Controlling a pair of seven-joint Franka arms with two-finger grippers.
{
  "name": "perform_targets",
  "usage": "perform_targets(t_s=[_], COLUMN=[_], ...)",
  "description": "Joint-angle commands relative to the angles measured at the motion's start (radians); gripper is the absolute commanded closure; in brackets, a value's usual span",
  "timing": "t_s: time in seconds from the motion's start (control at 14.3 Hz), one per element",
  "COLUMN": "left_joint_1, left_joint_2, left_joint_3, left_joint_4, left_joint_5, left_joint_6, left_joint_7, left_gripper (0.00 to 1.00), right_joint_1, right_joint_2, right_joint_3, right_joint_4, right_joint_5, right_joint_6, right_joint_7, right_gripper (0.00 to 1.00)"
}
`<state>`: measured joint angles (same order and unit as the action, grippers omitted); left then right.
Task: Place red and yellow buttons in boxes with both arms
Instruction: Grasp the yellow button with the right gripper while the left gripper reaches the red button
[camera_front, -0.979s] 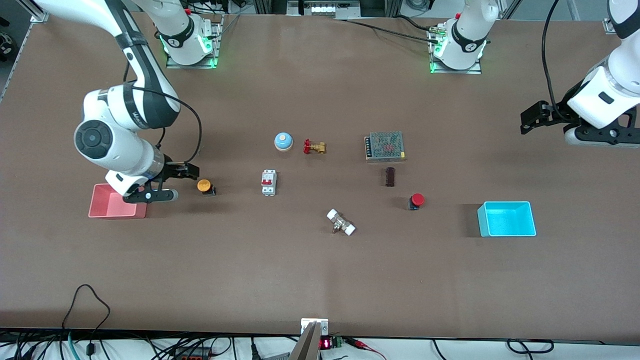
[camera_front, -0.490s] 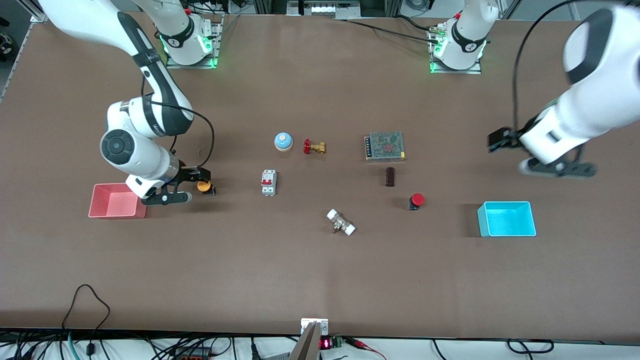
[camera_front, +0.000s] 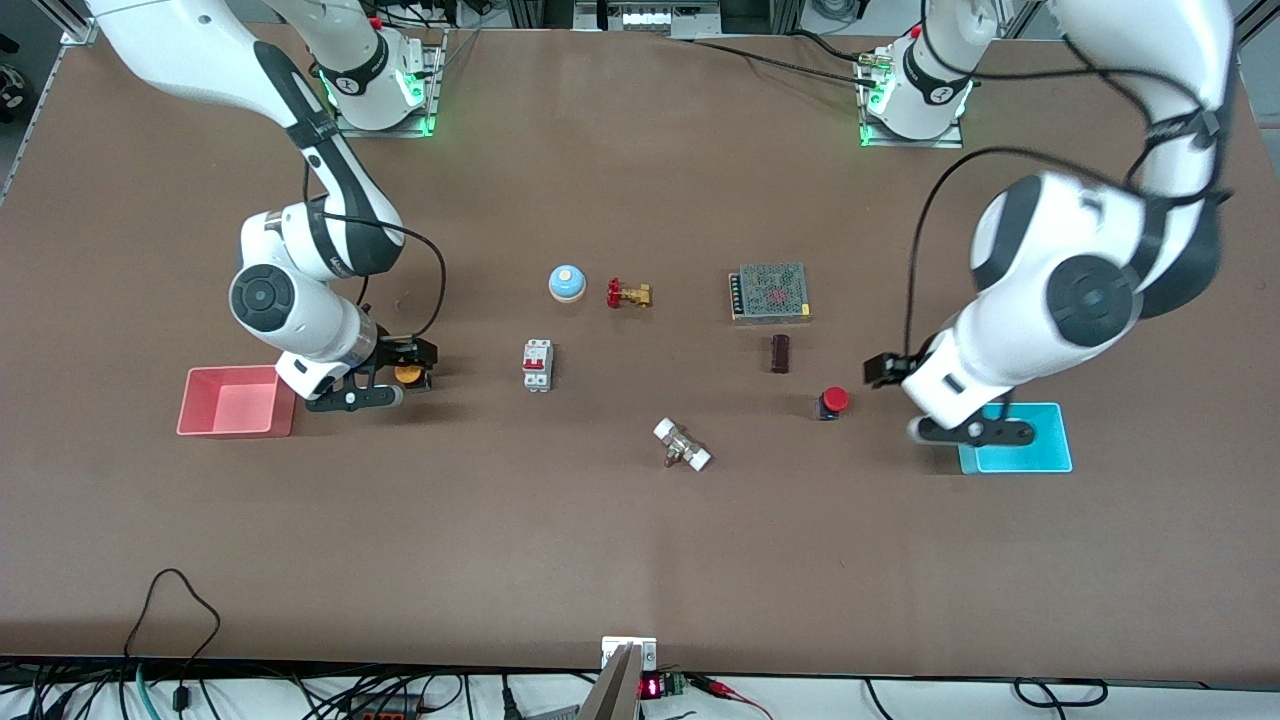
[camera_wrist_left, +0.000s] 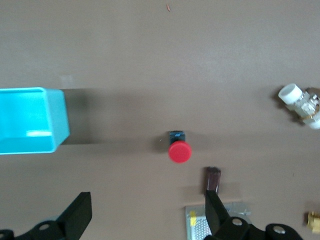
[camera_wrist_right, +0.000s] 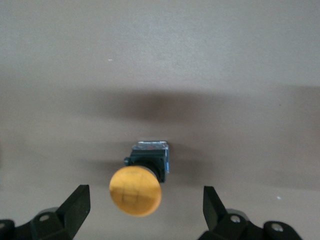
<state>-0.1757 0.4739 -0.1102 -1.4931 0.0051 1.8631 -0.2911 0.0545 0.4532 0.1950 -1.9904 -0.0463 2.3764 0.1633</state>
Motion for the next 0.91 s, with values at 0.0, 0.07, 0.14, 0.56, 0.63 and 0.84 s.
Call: perform_targets(t_s=[0.0, 0.07, 0.14, 0.56, 0.63, 0.84], left_joint_1=[-0.025, -0.033, -0.041, -0.044, -0.045, -0.05], left_joint_2=[0.07, 0.078, 0.086, 0.087, 0.091, 0.103], left_joint_3=[0.004, 0.003, 0.003, 0.003, 0.003, 0.003], left_joint_4=[-0.008, -0.051, -0.087, -0.304, -0.335, -0.374], left_joint_5=[0.073, 0.107, 0.107, 0.108, 0.108, 0.108], left_joint_6=[0.085, 0.16, 0.218, 0.513, 0.565, 0.622], left_joint_7=[-0.051, -0.065, -0.088, -0.155, -0.169, -0.174], left_gripper=[0.0, 0.0, 0.0, 0.0, 0.0, 0.0], right_joint_1=[0.002, 0.002, 0.002, 0.001, 0.001, 0.001], right_joint_2=[0.024, 0.036, 0.044, 0.062, 0.064, 0.07], right_joint_3=[0.003, 0.003, 0.003, 0.003, 0.003, 0.003], right_joint_4=[-0.001, -0.001, -0.001, 0.001, 0.001, 0.002], right_joint_5=[-0.042, -0.067, -0.078, -0.078, -0.078, -0.067], right_joint_6=[0.038, 0.046, 0.055, 0.072, 0.072, 0.069], right_joint_7=[0.015, 0.016, 0.018, 0.019, 0.019, 0.039], right_gripper=[0.0, 0.0, 0.0, 0.18, 0.29, 0.57])
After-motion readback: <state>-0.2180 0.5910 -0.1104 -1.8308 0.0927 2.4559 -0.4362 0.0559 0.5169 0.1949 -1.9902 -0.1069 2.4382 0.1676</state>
